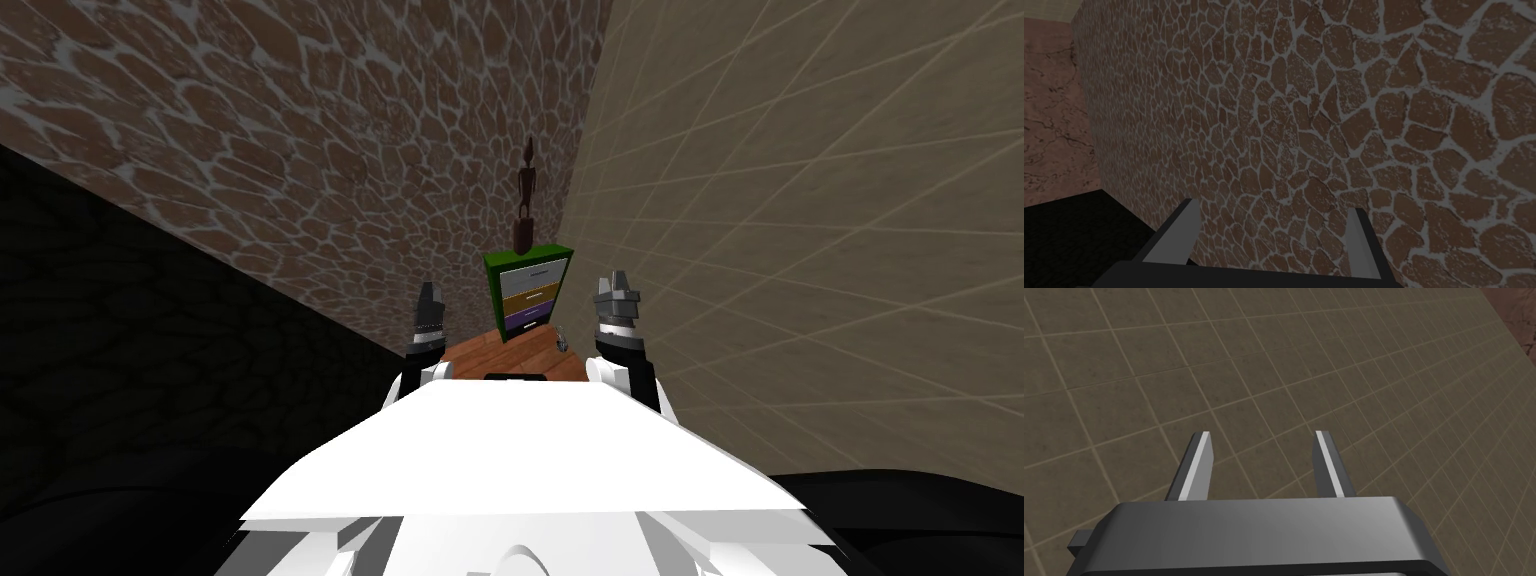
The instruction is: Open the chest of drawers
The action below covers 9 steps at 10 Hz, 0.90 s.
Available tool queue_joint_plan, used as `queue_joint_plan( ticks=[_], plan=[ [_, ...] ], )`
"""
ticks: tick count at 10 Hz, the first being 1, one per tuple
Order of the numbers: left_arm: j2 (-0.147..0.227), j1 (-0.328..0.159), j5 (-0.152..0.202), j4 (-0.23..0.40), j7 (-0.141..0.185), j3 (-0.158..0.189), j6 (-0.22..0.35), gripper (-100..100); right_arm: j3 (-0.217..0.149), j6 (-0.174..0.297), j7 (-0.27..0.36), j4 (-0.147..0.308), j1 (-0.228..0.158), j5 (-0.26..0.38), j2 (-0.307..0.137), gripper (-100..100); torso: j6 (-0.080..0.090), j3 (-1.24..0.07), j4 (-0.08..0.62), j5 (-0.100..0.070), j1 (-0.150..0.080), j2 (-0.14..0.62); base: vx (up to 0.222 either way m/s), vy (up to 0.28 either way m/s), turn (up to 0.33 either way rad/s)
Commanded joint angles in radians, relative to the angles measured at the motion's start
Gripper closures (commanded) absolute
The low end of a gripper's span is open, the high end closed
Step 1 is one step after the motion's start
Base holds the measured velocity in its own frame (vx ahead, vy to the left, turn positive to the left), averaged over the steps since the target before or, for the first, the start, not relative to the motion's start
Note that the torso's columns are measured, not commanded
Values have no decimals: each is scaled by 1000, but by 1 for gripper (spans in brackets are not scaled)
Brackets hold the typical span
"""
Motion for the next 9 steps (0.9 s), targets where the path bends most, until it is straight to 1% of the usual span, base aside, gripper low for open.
queue_joint_plan(
  ticks=[1, 2, 3, 4, 5, 7, 9],
  plan=[
    [0, 0, 0, 0, 0, 0, 0, 0, 0, 0, 0, 0, 0, 0, 0, 0, 0, -148, 74, 0, 0, 74, 0, 0, 0],
    [0, 0, 0, 0, 0, 0, 0, 0, 0, 0, 0, 0, 0, 0, 0, 0, 0, -295, 148, 0, 0, 148, 0, 0, 0],
    [0, 0, 0, 0, 0, 0, 0, 0, -1, 1, 11, 2, -1, 10, -35, -100, 0, -443, 221, 0, 0, 221, 15, 5, 8],
    [0, 0, 0, 0, 0, 0, 0, 0, -2, 2, 22, 5, -1, 20, -59, -100, 0, -512, 254, 0, 0, 255, 23, 9, 13],
    [0, 0, 0, 0, 0, 0, 0, 0, -4, 3, 37, 8, -2, 33, -83, -100, 0, -532, 264, 0, 0, 264, 26, 11, 14],
    [0, 0, 0, 0, 0, 0, 0, 0, -7, 6, 74, 16, -4, 66, -125, -100, 0, -537, 268, 0, 0, 267, 44, 13, 19],
    [0, 0, 0, 0, 0, 0, 0, 0, -12, 9, 120, 26, -7, 108, -158, -100, 0, -537, 268, 0, 0, 267, 65, 16, 24]
  ],
)
